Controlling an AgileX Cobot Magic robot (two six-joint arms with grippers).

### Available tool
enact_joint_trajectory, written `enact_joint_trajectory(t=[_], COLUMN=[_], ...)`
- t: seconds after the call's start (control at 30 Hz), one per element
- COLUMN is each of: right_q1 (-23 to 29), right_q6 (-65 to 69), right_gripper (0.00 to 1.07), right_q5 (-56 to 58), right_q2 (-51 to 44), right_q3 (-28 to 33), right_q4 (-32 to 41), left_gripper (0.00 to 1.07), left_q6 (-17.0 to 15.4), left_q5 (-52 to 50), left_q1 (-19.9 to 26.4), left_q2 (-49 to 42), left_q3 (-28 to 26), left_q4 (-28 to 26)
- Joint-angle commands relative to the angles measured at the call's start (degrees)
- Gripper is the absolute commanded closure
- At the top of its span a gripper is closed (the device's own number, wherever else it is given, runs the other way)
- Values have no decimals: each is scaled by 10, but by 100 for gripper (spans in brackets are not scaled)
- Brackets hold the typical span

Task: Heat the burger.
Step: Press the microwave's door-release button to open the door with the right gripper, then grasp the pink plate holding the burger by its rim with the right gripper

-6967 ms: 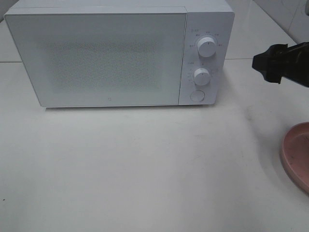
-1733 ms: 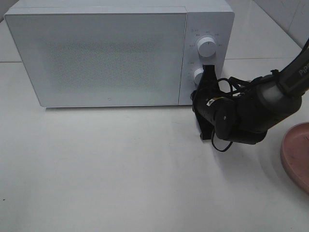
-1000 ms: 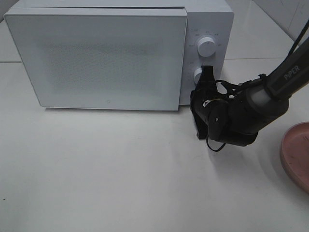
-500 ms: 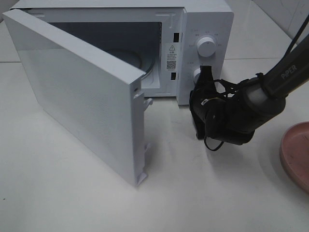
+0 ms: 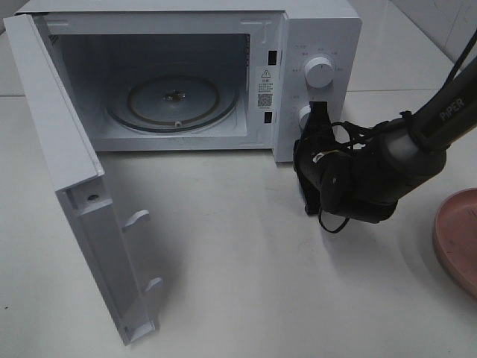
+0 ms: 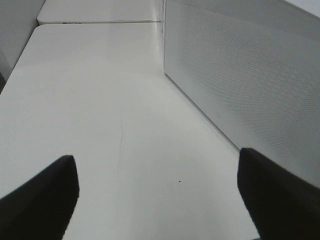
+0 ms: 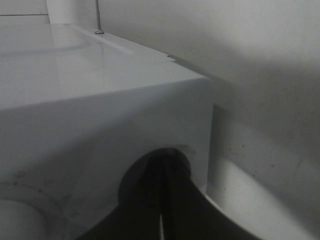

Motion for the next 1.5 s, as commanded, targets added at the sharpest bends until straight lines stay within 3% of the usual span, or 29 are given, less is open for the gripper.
enact_joint_trajectory(t=[0.03, 0.47, 1.0, 1.07, 1.27, 1.33, 1.43, 1.5], right_q1=[-14, 13, 12, 10, 8, -7, -12, -20], right_q6=[10, 25, -53, -93, -141, -195, -206, -252], right_gripper=[107, 107, 107, 107, 107, 107, 107, 106], right_q5=[-79, -56, 136, 209, 289, 385, 407, 502], right_q2=[-22, -49, -150, -182, -214, -244, -252, -287], right_q3=[-17, 48, 100, 102, 102, 102, 102, 102], right_q4=[-33, -30, -54, -82, -120, -182, -200, -282], left_gripper=[25, 25, 25, 25, 25, 25, 25, 25], left_q6=[-1, -1, -1, -1, -1, -1, -1, -1], left_q5=[-5, -5, -5, -5, -5, -5, -5, -5], left_q1=[1, 1, 1, 1, 1, 1, 1, 1], left_q2=[-14, -14, -14, -14, -14, -14, -14, -14], left_q3=[2, 2, 2, 2, 2, 2, 2, 2], left_q4=[0, 0, 0, 0, 0, 0, 0, 0])
